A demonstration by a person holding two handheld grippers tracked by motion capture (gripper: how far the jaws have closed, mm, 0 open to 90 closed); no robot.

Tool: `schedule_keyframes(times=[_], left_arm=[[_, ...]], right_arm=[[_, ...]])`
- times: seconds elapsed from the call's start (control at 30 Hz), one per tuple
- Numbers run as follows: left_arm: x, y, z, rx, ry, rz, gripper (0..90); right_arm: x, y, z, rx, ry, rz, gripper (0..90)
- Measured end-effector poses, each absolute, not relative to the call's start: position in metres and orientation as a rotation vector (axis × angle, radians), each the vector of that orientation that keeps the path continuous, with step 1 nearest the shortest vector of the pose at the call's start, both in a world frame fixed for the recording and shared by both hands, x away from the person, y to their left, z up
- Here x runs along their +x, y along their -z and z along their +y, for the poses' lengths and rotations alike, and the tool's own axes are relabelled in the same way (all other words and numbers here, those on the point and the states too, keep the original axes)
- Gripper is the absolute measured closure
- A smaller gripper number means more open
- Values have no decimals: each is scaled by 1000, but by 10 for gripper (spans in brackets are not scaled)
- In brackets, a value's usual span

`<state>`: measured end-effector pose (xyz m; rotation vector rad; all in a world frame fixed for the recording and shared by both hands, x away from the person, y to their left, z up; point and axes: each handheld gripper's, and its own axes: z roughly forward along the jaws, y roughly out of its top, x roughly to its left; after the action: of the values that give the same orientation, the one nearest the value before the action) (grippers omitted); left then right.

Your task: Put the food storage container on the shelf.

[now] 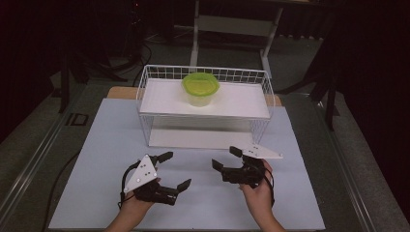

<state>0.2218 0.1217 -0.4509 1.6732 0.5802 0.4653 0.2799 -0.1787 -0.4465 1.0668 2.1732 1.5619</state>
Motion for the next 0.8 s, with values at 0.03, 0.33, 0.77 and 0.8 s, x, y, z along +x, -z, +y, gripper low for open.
schedule_keyframes(times=[0.03, 0.33, 0.77, 0.8], left_arm=[[221, 454, 123, 1675, -462, 587, 46], [216, 481, 130, 1756, -424, 610, 46], [209, 496, 141, 1787, -408, 625, 46], [209, 496, 143, 1783, -403, 629, 46]], right_arm=[[279, 451, -182, 1073, -1552, 2180, 148], [265, 474, -200, 1043, -1492, 2186, 150], [251, 488, -214, 1046, -1463, 2229, 149], [251, 489, -215, 1046, -1452, 2229, 149]])
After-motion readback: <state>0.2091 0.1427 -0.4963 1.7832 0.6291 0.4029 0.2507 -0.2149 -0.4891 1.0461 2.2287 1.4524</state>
